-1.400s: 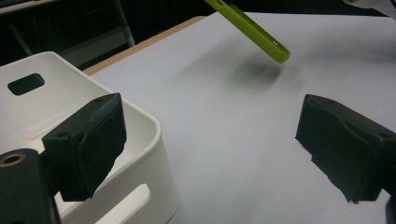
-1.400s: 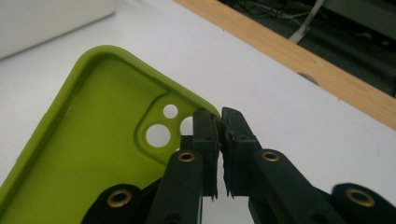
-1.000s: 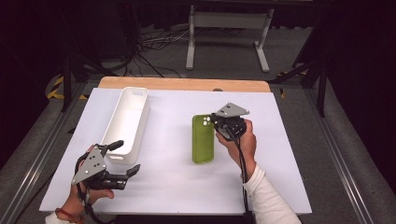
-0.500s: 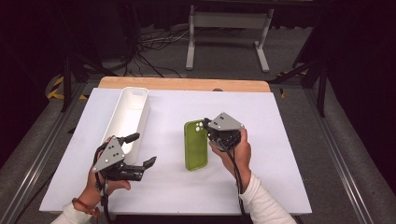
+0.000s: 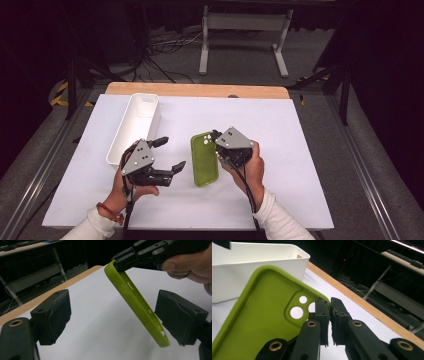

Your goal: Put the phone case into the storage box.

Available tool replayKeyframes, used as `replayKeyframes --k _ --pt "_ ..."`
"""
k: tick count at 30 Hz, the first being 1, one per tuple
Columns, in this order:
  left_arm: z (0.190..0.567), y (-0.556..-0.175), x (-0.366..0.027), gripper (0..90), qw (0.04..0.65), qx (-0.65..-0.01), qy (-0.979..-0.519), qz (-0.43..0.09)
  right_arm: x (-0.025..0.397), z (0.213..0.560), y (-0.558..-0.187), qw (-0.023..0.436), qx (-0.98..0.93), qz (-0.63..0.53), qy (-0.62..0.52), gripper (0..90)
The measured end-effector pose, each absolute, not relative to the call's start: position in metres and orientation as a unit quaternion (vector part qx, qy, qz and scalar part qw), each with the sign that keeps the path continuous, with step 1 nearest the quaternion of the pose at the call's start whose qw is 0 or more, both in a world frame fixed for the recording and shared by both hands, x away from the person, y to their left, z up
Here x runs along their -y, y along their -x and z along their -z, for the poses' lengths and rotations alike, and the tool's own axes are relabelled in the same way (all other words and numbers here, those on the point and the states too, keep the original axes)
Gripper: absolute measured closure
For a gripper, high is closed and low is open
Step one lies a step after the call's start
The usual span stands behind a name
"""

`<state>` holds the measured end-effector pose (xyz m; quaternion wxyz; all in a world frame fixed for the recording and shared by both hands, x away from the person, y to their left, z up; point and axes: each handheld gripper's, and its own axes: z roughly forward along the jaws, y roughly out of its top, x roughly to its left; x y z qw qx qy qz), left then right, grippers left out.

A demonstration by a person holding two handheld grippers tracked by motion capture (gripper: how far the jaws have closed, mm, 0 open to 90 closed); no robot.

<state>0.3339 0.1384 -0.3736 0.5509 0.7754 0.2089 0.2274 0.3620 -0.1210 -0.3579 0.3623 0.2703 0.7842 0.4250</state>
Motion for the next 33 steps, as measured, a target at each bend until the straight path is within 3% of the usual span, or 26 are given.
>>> replayKeyframes --k 11,14,21,28,33 --pt "0.368 -0.351 -0.121 34.6 0.557 -0.233 -0.770 -0.204 0.111 0.358 -0.349 0.390 -0.774 -0.434 -0.245 85.3" --pt "0.368 -0.354 -0.120 43.6 0.555 -0.235 -0.772 -0.201 0.110 0.359 -0.347 0.397 -0.770 -0.437 -0.240 85.2" --pt "0.367 -0.359 -0.119 53.0 0.554 -0.232 -0.777 -0.189 0.108 0.360 -0.343 0.428 -0.760 -0.433 -0.229 84.9" --pt "0.366 -0.362 -0.118 72.1 0.555 -0.223 -0.780 -0.184 0.106 0.361 -0.339 0.454 -0.748 -0.433 -0.219 84.2" --pt "0.363 -0.364 -0.120 74.9 0.552 -0.231 -0.779 -0.184 0.105 0.361 -0.337 0.462 -0.744 -0.433 -0.214 83.8"
